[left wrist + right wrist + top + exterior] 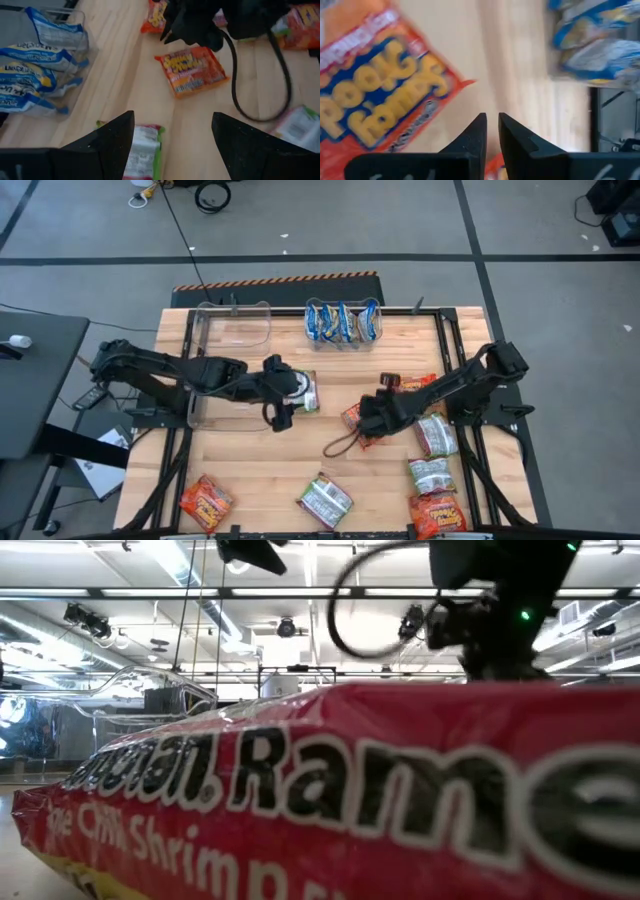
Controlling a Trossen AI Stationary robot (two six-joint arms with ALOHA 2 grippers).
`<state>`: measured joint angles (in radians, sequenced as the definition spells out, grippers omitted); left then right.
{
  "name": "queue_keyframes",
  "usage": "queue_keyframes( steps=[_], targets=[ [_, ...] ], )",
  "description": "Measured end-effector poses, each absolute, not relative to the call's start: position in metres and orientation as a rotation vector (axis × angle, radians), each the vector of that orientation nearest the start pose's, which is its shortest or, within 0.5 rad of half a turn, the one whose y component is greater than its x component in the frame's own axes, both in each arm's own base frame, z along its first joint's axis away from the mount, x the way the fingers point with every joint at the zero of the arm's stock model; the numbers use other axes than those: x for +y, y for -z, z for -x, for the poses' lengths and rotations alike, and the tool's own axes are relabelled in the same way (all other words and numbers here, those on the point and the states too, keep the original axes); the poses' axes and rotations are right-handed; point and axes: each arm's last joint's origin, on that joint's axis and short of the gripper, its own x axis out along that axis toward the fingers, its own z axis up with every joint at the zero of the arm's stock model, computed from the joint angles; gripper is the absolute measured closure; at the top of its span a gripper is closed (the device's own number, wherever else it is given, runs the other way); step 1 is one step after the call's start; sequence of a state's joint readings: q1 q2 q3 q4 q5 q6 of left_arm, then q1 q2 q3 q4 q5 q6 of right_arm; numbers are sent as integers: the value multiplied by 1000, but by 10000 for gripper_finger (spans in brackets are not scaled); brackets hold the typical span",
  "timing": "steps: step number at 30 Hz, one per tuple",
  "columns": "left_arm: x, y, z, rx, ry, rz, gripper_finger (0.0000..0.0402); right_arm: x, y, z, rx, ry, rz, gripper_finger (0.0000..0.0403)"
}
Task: Sort Maruchan noodles
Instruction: Put the orange noodle pack into the top left transparent bin
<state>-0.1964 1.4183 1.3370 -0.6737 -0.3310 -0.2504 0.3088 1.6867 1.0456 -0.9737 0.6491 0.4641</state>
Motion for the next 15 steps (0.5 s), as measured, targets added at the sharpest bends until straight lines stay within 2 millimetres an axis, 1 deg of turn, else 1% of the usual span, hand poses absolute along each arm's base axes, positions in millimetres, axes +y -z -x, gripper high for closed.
queue_keyframes(
  steps=[2, 3, 4, 6, 8, 10, 12, 15],
  targets=[
    [-43, -336, -300, 711, -211, 64, 130, 66, -188, -268, 1311, 568, 331, 352],
    [-40, -333, -304, 719, -207, 74, 130, 67, -192, -265, 1323, 549, 282, 353],
    [-38, -330, -308, 723, -197, 86, 130, 69, -196, -261, 1332, 520, 202, 355],
    [-33, -324, -315, 738, -190, 96, 130, 75, -201, -256, 1375, 427, -31, 359],
    [-30, -318, -323, 743, -177, 93, 130, 83, -199, -251, 1437, 300, -247, 362],
    [-27, -311, -331, 749, -164, 82, 130, 94, -196, -250, 1461, 185, -392, 367],
    [-26, -305, -339, 741, -149, 79, 130, 103, -189, -249, 1472, 120, -460, 372],
    [-27, -295, -351, 735, -128, 71, 130, 112, -173, -249, 1481, 99, -466, 380]
  ],
)
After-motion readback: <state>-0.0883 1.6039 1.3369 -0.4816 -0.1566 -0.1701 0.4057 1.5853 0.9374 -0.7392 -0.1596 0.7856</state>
